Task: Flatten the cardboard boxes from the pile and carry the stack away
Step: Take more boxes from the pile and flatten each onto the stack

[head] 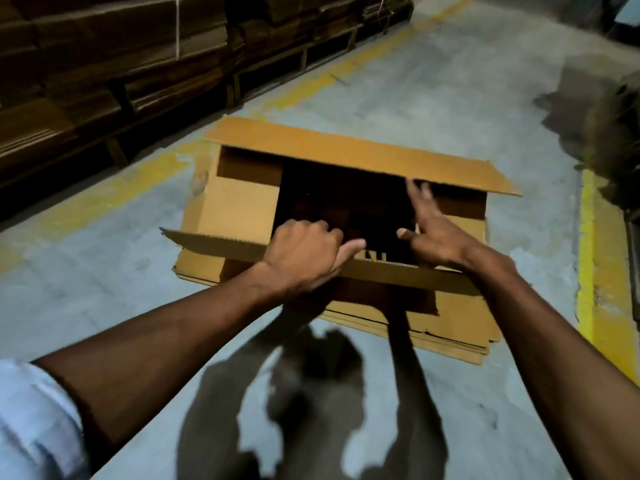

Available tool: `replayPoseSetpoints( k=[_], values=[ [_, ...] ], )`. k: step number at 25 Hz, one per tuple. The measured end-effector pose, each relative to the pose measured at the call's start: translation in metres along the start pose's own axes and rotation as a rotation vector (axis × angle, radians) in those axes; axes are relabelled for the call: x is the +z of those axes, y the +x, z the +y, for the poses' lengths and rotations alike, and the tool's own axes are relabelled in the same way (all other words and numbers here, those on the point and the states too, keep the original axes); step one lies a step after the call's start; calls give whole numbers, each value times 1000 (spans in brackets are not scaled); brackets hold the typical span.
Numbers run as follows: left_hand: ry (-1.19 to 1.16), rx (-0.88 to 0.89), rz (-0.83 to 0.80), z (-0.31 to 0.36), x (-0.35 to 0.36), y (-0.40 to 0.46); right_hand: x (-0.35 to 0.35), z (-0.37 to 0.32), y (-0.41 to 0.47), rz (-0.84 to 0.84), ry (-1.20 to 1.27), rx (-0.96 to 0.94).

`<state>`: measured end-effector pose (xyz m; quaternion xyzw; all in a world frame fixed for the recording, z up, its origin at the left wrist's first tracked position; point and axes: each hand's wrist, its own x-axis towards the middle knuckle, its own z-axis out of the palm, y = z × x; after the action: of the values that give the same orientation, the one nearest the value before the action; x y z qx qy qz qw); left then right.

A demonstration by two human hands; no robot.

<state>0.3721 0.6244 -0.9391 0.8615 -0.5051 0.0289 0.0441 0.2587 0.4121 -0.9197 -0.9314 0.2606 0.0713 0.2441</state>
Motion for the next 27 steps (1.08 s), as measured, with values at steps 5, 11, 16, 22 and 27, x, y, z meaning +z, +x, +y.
replayPoseSetpoints(
  k=[5,11,16,22,27],
  values=[
    [-230,-265,-443,-30,-4,39,6,-2,-2,205,-86,79],
    [76,-423,-254,-50,28,37,26,10,-1,407,-269,109],
    [291,-396,-61,-74,37,16,20,0,13,613,-217,226],
    [-276,-779,153,-71,38,12,40,17,13,345,6,684],
    [-384,-855,237,-79,25,13,38,20,-11,520,-75,629]
  ],
)
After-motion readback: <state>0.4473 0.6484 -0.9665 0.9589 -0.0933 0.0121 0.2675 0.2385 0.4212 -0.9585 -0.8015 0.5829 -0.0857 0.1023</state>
